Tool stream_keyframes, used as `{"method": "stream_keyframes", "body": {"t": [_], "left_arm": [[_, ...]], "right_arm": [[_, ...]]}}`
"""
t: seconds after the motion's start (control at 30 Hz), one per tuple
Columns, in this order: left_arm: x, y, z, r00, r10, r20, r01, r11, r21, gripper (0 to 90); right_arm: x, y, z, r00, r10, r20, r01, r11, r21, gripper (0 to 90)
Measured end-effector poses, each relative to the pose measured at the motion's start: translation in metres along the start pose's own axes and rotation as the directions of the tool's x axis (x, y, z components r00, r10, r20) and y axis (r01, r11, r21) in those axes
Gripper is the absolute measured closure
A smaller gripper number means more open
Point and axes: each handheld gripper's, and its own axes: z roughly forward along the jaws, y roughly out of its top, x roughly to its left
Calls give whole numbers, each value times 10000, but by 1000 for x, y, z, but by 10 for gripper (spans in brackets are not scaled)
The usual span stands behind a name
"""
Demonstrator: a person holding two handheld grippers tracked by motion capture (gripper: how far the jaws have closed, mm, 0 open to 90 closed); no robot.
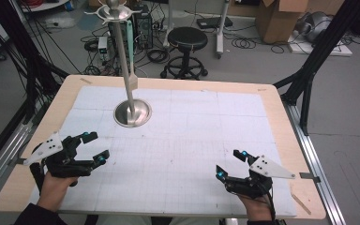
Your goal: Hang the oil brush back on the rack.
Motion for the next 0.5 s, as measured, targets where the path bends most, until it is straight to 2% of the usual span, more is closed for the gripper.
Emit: {"method": "stream_keyframes", "body": {"t": [0.5], "left_arm": [[-6, -6, 5, 9998, -10, 177, 8, 9999, 140, 177]], "right_arm": [[4, 2, -1, 10000, -42, 68, 42, 10000, -25, 163]]}}
